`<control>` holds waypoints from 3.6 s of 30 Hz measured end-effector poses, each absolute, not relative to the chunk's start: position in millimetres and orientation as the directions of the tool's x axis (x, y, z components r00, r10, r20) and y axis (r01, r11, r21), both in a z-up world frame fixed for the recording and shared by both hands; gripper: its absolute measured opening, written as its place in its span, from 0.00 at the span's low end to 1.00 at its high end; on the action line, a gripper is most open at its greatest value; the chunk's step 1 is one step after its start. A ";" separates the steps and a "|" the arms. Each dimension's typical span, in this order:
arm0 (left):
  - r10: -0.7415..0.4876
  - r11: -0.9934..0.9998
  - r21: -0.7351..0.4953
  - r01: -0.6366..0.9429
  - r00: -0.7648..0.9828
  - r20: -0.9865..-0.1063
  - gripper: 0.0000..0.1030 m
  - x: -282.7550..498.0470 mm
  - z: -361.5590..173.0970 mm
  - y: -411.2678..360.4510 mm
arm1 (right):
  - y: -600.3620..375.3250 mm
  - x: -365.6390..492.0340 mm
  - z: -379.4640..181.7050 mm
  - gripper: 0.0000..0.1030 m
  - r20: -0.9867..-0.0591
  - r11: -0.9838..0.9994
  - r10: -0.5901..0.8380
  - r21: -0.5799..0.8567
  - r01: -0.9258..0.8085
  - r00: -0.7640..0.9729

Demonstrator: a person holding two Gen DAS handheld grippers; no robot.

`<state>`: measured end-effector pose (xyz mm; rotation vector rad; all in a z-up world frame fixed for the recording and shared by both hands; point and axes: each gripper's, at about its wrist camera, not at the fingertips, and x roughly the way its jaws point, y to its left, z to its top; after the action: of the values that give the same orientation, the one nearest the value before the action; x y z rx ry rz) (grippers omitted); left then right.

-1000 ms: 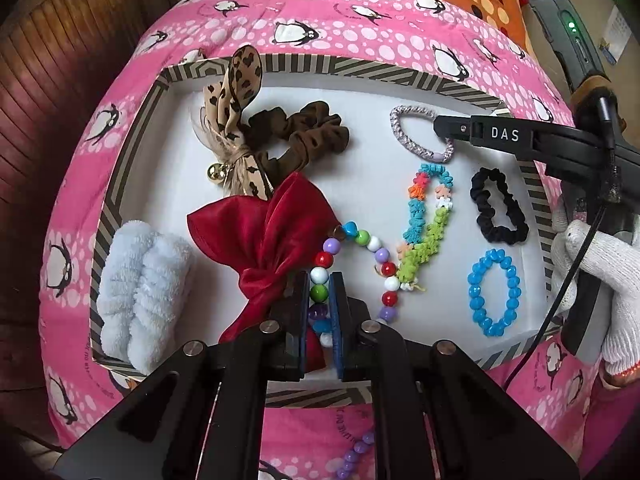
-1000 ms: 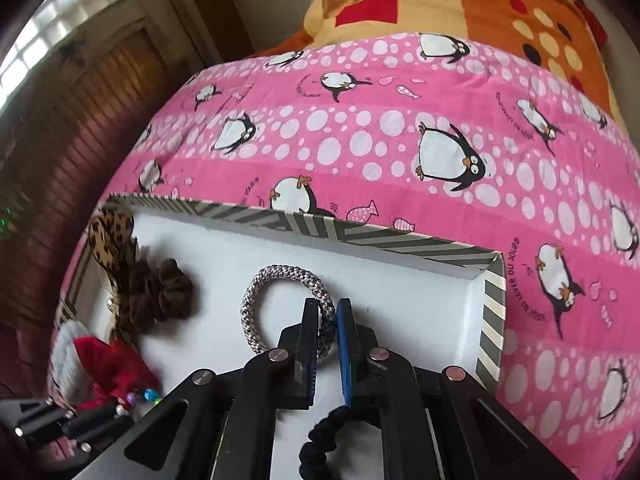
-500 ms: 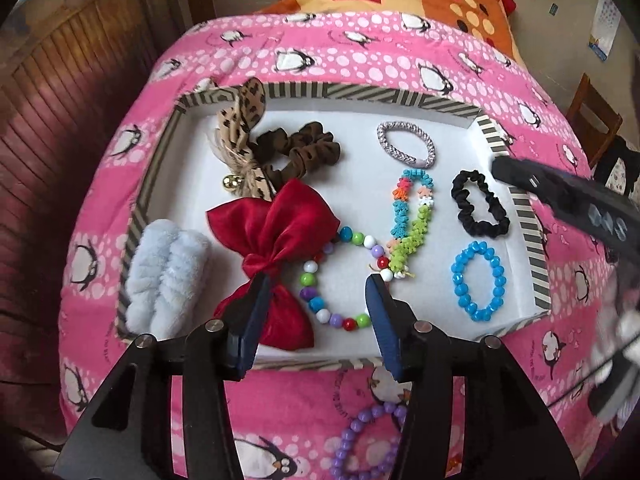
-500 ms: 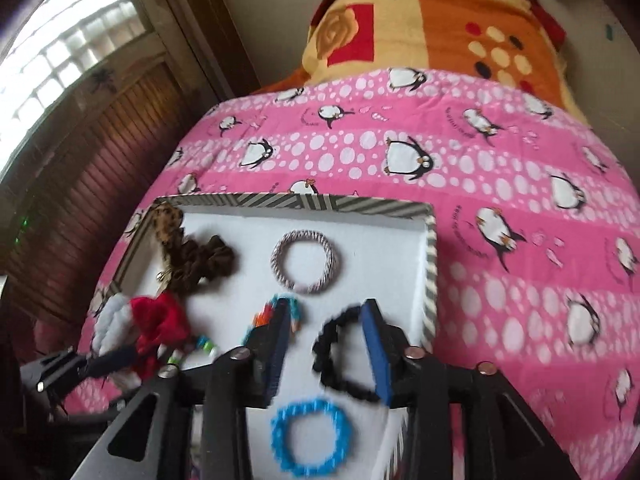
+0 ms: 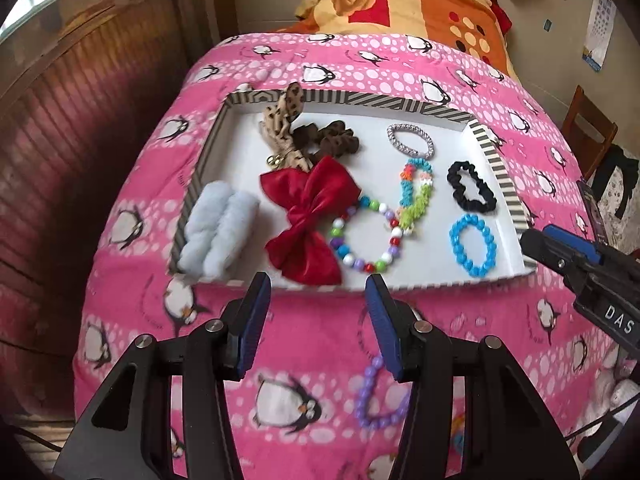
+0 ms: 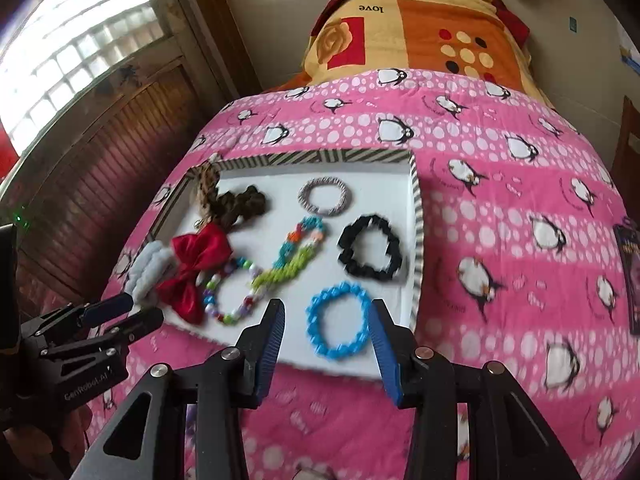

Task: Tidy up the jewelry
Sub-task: 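Lift both open tools out of the box back over the bracelets, then grasp the purple bead bracelet with the left tool while the right tool grasps the amber bead bracelet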

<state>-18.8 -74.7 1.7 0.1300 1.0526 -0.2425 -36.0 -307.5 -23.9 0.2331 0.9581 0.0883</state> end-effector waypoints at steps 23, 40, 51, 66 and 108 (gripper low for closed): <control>-0.133 0.968 0.008 0.249 0.545 -0.828 0.48 -114.2 16.8 -26.6 | -257.7 -137.3 -19.6 0.42 -0.800 0.979 0.160 0.204 0.011 0.577; -0.159 0.959 0.014 0.285 0.575 -0.803 0.51 -151.1 23.8 -19.8 | -252.7 -188.6 -21.6 0.54 -0.797 0.982 0.134 0.188 0.030 0.588; -0.159 0.960 0.003 0.280 0.554 -0.817 0.51 -153.6 17.8 -14.8 | -258.3 -200.4 -42.8 0.54 -0.831 0.984 0.117 0.171 0.049 0.544; -0.163 0.961 -0.018 0.277 0.509 -0.845 0.52 -142.2 5.7 -21.6 | -272.6 -193.6 -65.4 0.54 -0.861 0.981 0.112 0.176 0.084 0.496; -0.188 0.931 -0.057 0.361 0.339 -0.922 0.52 -70.6 -51.4 -77.5 | -279.0 -158.1 -98.5 0.50 -0.888 0.989 0.114 0.142 0.030 0.446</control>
<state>-70.6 -77.5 -51.4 0.1678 1.1728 -0.3601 -158.1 -279.0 -98.5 0.1443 1.1084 0.0523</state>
